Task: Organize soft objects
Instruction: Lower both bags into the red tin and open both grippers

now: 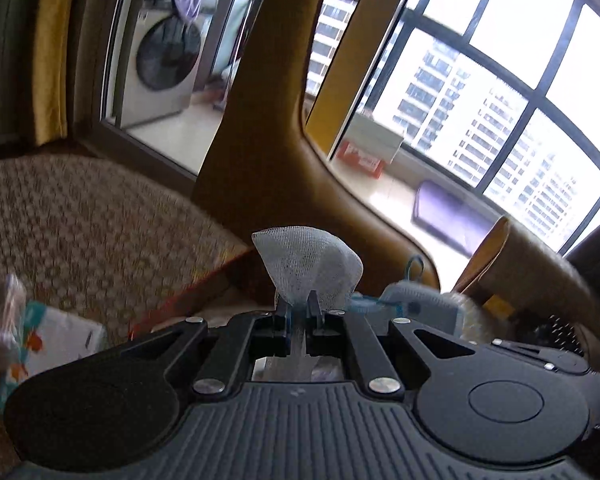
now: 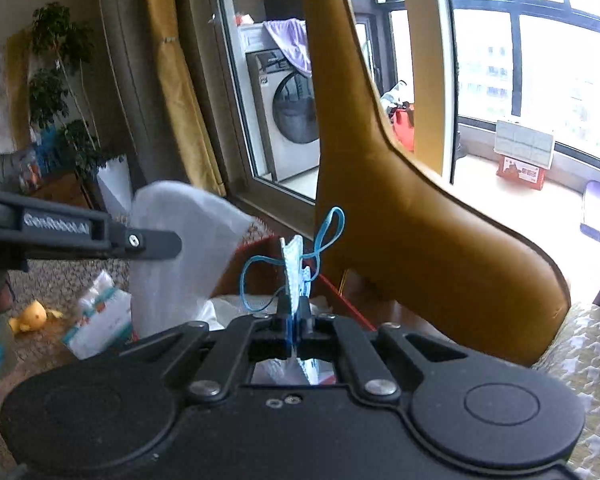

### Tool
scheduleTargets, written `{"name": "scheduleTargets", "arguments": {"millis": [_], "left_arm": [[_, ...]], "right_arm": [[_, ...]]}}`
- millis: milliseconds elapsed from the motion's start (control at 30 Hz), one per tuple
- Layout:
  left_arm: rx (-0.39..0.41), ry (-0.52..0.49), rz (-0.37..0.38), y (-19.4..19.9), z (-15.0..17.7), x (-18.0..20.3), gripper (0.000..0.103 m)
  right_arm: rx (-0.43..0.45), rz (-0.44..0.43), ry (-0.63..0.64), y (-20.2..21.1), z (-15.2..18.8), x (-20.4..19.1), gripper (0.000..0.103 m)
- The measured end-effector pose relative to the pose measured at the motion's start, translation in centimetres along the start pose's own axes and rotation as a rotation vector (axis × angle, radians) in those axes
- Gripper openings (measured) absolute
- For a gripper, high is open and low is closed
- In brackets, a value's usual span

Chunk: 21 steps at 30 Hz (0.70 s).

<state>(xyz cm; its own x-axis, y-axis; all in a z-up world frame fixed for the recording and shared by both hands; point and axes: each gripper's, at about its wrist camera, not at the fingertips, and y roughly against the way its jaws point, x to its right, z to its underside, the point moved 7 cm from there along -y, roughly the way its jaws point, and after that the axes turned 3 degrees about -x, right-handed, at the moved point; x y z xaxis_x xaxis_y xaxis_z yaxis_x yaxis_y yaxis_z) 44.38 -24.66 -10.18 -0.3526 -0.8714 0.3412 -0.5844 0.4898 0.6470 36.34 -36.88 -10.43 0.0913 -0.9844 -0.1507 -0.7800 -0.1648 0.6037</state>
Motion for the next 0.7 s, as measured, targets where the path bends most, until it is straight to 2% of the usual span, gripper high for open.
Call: {"name": "scheduleTargets", "arguments": {"millis": [267, 600, 700], "left_arm": [[-0.080, 0.012, -0.032, -2.2, 1.8, -1.4, 0.006], [-0.128, -0.019, -0.101, -2.7, 3.3, -2.5, 0.006], [-0.129, -0.022, -0.110, -2.6, 3.6, -2.6, 0.008]], "right_arm": [[-0.034, -0.033, 0.053, -1.5, 0.9, -1.9, 0.002], [-0.098, -0.084, 0.076, -2.2, 2.2, -3.1, 0.003], [-0.104, -0.094, 0.068, -2.1, 2.3, -3.1, 0.007]]}}
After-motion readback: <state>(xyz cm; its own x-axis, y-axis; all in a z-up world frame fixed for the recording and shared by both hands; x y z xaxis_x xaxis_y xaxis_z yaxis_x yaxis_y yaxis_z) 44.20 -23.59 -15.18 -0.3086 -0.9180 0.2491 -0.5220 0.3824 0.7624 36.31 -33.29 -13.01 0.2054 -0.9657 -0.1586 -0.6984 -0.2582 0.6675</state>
